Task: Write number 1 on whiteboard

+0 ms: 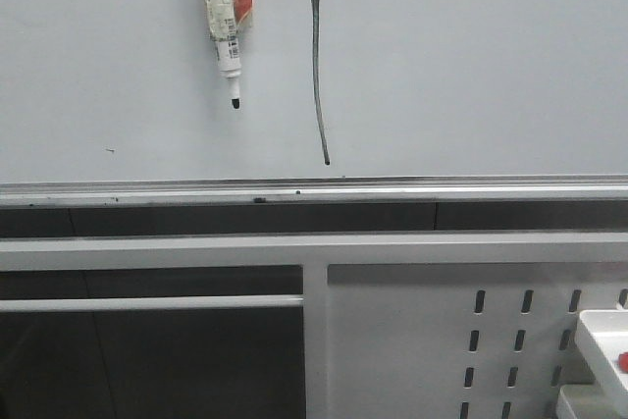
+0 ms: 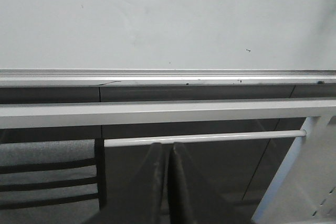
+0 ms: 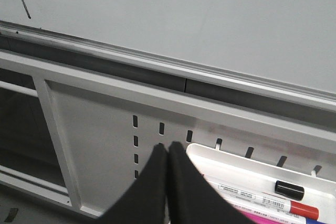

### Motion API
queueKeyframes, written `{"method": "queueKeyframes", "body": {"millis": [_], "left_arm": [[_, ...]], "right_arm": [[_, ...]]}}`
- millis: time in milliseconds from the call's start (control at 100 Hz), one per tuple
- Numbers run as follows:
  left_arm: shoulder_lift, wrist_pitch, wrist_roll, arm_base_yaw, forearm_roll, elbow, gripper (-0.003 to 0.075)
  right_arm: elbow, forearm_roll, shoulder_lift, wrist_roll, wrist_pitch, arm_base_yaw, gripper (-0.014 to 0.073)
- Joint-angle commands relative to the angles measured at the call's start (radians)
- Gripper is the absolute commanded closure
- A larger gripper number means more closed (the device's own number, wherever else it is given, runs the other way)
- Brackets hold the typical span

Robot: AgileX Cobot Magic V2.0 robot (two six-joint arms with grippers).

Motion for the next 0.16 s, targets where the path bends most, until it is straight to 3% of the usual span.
{"method": "queueKeyframes", "body": {"millis": [0,150], "left_arm": [[-0.021,-0.033,-0.006,0.001,-0.018,0.035,0.0740],[-0.021,-0.033,-0.006,0.001,-0.018,0.035,0.0740]], "right_arm": [[0.014,-0.024,-0.021,-0.003,-0.029,-0.004,0.0643],[0.014,-0.024,-0.021,-0.003,-0.029,-0.004,0.0643]]}}
